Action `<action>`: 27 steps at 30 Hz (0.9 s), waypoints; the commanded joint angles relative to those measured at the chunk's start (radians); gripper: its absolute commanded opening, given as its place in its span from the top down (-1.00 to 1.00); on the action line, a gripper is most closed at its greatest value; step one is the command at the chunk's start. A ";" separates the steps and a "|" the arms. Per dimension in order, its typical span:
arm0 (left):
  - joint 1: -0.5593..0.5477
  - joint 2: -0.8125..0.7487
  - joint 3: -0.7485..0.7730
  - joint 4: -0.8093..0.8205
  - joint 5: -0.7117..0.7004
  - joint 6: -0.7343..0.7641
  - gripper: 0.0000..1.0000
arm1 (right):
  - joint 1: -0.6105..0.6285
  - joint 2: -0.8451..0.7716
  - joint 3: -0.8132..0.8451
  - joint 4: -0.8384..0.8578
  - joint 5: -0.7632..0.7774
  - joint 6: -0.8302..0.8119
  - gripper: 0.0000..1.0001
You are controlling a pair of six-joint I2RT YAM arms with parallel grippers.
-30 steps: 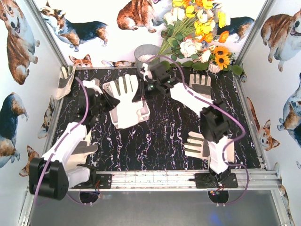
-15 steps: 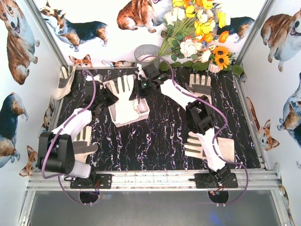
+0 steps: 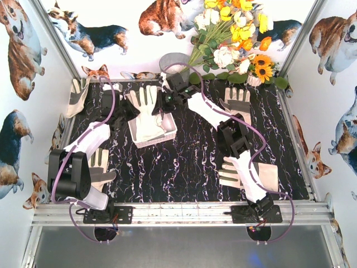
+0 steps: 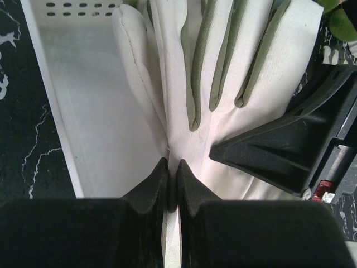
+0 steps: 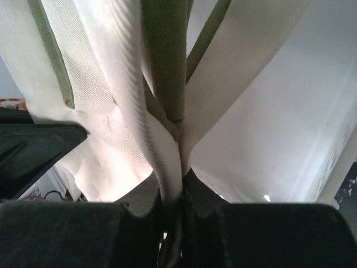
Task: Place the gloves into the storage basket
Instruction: Place the glove in the bin.
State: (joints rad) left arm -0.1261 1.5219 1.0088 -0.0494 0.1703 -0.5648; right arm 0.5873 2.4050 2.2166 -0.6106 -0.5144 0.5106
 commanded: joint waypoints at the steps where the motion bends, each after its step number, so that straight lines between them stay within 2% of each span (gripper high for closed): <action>1: 0.019 0.027 0.057 0.001 -0.026 0.022 1.00 | -0.004 0.050 0.095 0.010 0.078 -0.020 1.00; 10: 0.019 0.114 0.103 -0.014 -0.049 0.048 1.00 | -0.003 0.109 0.132 -0.013 0.097 -0.023 1.00; 17: 0.017 0.182 0.128 -0.029 -0.046 0.062 1.00 | 0.020 0.114 0.135 -0.111 0.137 -0.061 1.00; 25: -0.004 0.218 0.147 -0.147 -0.115 0.107 1.00 | 0.068 0.115 0.135 -0.190 0.232 -0.097 1.00; 26: -0.008 0.221 0.149 -0.165 -0.127 0.111 1.00 | 0.068 0.118 0.138 -0.196 0.241 -0.096 0.98; 27: -0.010 0.226 0.152 -0.180 -0.135 0.115 1.00 | 0.067 0.123 0.143 -0.203 0.251 -0.098 0.88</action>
State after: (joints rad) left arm -0.1356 1.7340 1.1149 -0.1757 0.1162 -0.4953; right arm 0.6498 2.4962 2.3020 -0.7506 -0.3340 0.4488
